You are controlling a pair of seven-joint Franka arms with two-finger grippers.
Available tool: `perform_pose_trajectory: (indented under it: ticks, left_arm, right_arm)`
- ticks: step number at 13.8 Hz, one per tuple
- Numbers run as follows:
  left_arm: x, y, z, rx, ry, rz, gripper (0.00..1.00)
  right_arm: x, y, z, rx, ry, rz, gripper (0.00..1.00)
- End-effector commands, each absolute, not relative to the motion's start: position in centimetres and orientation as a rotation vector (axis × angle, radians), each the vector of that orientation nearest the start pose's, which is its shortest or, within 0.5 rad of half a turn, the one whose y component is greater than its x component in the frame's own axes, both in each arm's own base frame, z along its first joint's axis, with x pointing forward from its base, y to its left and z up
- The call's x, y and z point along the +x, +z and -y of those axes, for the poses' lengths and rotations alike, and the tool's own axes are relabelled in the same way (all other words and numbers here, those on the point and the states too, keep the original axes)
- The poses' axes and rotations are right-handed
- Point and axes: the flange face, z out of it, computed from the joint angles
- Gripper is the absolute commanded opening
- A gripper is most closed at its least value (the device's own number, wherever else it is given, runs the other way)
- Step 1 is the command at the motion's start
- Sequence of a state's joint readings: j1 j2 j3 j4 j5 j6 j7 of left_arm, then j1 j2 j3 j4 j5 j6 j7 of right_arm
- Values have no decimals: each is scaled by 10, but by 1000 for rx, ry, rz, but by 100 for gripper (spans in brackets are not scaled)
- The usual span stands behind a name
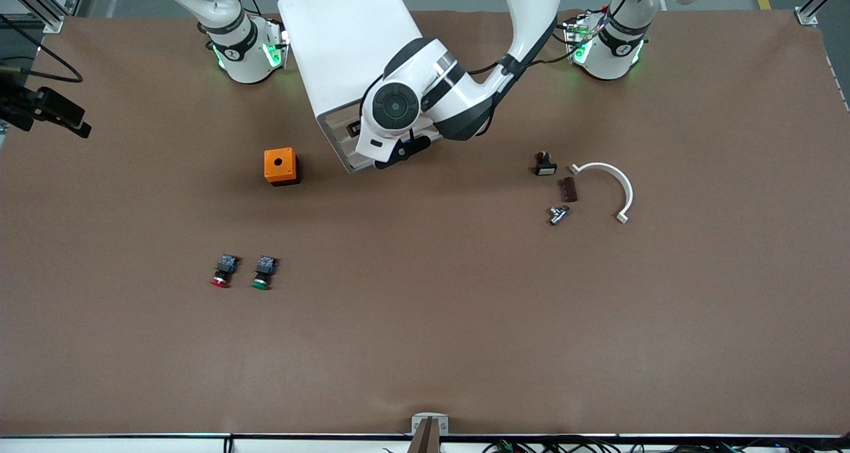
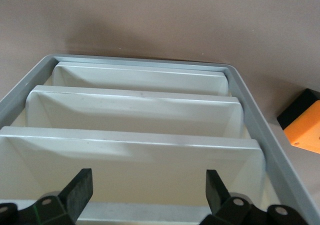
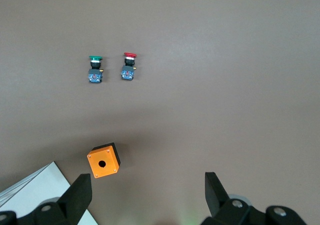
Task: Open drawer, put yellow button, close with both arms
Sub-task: 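Press the drawer fully closed with the left gripper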
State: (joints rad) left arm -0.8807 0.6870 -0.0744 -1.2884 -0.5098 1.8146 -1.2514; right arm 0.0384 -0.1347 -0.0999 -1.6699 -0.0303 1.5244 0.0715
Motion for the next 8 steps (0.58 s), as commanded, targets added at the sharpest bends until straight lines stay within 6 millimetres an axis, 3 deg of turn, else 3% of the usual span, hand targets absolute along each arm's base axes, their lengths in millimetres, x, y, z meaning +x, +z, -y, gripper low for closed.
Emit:
perform_pose_trajectory:
  ticks: [1,4,6,8]
  left_arm:
    - [418,366,593,-3056,873,813,99]
    - [465,411,547,-3106,719,878,99]
    - [492,467,512,-3199,605,889,99]
    - [512,520,462,-3270,458,765,99]
  right_arm:
    - [497,646,42,-3139,-4,-250,100]
    - [494,652,46,-3114,-30,-259,100]
    - [491,659,42,-3102,-56,-245,100]
    - [493,659,37,-3082,-72,-226,100]
